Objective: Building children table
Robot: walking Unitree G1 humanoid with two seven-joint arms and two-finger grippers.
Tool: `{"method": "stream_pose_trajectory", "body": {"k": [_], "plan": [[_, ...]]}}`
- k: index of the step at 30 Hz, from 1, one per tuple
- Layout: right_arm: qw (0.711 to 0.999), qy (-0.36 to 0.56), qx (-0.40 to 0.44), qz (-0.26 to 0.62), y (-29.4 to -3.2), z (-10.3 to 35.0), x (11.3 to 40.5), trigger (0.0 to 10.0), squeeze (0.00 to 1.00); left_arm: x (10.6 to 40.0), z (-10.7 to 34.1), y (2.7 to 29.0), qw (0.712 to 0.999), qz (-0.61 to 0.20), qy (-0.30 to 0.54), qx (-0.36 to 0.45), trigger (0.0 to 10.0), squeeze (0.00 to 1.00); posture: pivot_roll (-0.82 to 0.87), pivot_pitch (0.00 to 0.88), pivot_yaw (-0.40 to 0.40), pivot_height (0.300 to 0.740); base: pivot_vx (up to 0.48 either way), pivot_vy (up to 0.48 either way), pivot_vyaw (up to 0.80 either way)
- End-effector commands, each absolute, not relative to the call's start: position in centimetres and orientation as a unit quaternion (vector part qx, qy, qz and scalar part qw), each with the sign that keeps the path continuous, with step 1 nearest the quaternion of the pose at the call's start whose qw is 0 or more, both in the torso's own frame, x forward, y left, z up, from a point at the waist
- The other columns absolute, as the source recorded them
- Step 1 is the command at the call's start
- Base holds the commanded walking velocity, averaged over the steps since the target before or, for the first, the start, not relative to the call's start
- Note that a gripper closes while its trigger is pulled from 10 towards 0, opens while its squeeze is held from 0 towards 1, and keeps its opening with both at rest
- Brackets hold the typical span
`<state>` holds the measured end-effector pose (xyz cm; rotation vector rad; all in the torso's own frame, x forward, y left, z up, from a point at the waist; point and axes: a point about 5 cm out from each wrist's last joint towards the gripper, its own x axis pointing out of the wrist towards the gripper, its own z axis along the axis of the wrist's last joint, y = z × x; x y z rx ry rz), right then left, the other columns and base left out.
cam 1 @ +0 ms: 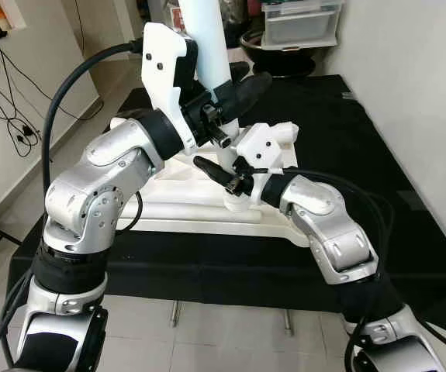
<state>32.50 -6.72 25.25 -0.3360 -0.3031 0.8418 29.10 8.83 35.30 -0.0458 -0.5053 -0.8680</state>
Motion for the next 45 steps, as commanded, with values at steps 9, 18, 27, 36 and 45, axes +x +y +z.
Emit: {"method": "stream_pose_trajectory", "body": {"k": [9,18,27,36,45], "plan": [[0.863,-0.175,-0.116,0.460,-6.0,26.6,32.2,10.0,1.00,29.5,35.4,10.7,0.875,-0.421,-0.239,-0.033,0.0,0.00,-0.04,0.010,0.069,0.740,0.000,0.000,0.00],[0.820,-0.139,-0.138,0.538,-5.8,26.1,31.8,10.0,1.00,27.2,34.1,10.0,0.794,-0.575,-0.197,-0.018,0.0,0.00,-0.04,0.008,0.062,0.740,0.000,0.000,0.00],[0.770,-0.079,-0.135,0.618,-3.7,24.1,30.0,10.0,0.00,26.3,33.4,9.5,0.733,-0.660,-0.166,0.004,0.0,0.00,-0.04,0.012,0.050,0.740,0.000,0.000,0.00],[0.772,-0.015,-0.073,0.632,-2.8,22.5,29.2,0.0,0.00,26.3,33.7,9.4,0.714,-0.678,-0.175,0.014,0.0,0.00,-0.05,0.015,0.047,0.740,0.000,0.000,0.00],[0.785,0.003,-0.044,0.618,-2.4,22.4,29.2,0.0,0.00,26.5,34.0,9.3,0.706,-0.683,-0.185,0.012,0.0,0.00,-0.06,0.011,0.053,0.740,0.000,0.000,0.00]]}}
